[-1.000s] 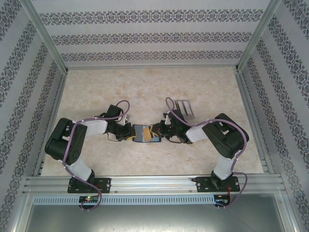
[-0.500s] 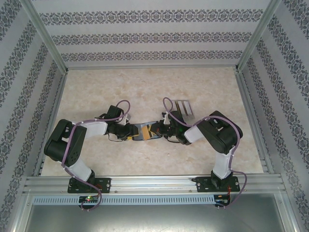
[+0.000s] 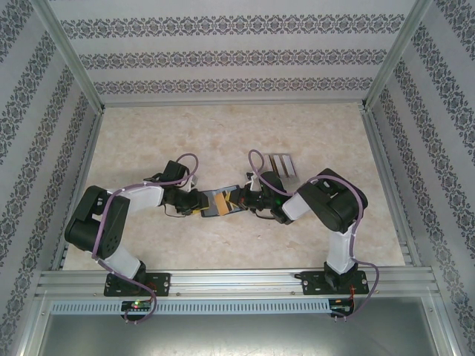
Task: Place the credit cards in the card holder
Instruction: Insert the credit card into the card slot.
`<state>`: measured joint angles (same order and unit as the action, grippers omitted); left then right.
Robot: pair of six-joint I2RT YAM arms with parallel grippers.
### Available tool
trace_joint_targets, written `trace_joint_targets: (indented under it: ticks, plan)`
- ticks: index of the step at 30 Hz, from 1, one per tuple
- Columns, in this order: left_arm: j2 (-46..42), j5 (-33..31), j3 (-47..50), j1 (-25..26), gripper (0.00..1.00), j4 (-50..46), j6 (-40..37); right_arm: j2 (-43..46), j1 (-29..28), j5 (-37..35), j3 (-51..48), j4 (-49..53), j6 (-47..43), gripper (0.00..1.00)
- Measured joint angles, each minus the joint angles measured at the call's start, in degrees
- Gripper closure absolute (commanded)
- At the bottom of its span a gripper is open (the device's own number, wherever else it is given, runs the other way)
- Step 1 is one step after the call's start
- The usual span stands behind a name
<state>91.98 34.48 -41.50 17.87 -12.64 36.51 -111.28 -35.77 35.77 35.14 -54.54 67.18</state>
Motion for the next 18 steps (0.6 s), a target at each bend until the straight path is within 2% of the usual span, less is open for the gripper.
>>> trace_joint_targets:
  ticks: [3,7,15,18]
  plan:
    - [0.0,-0.68,-0.02,-0.74,0.87,-1.22,-0.52,-1.01,-0.02,0.83,0.02,-1.18,0.0,0.98]
    - [0.46,-0.63,-0.7,-0.74,0.81,-2.08,-0.92,-1.57,-0.02,1.62,0.28,-2.01,0.02,0.98]
    - [1.2,-0.02,-1.29,-1.05,0.8,-2.69,-1.38,-3.67,-0.13,2.45,1.64,-3.78,0.2,0.98]
    - [1.33,0.15,-1.51,-1.07,0.73,-2.82,-1.64,-3.69,-0.13,2.45,1.66,-3.78,0.15,0.98]
